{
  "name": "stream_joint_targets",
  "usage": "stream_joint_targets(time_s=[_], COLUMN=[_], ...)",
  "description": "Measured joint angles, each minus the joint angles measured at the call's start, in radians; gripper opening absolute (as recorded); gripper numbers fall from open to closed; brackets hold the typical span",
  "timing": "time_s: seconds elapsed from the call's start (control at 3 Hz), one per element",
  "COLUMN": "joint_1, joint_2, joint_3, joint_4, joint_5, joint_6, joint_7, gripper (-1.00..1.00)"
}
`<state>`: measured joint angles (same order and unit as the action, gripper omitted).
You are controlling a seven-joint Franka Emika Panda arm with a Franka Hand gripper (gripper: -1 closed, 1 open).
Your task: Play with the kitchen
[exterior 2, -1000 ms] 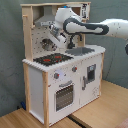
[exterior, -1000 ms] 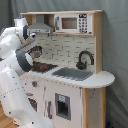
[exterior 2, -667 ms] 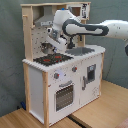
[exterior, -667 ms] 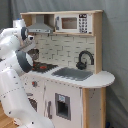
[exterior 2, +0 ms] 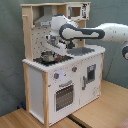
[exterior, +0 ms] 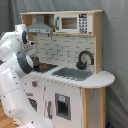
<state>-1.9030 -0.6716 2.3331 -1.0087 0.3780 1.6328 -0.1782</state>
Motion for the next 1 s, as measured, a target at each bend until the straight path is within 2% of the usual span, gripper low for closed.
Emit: stream_joint_targets(time_s=[0.33,0.67,1.0], joint_1=[-0.002,-0.016,-0.035], joint_2=[-0.001,-0.005,0.001], joint_3=[0.0,0.01,0.007], joint_4=[0.001,0.026,0.129], joint_5=[0.0,0.002,0.002], joint_6=[0.0,0.002,-0.031], joint_7=[-0.001,-0.02,-0.015], gripper=[1.0,1.0,1.0])
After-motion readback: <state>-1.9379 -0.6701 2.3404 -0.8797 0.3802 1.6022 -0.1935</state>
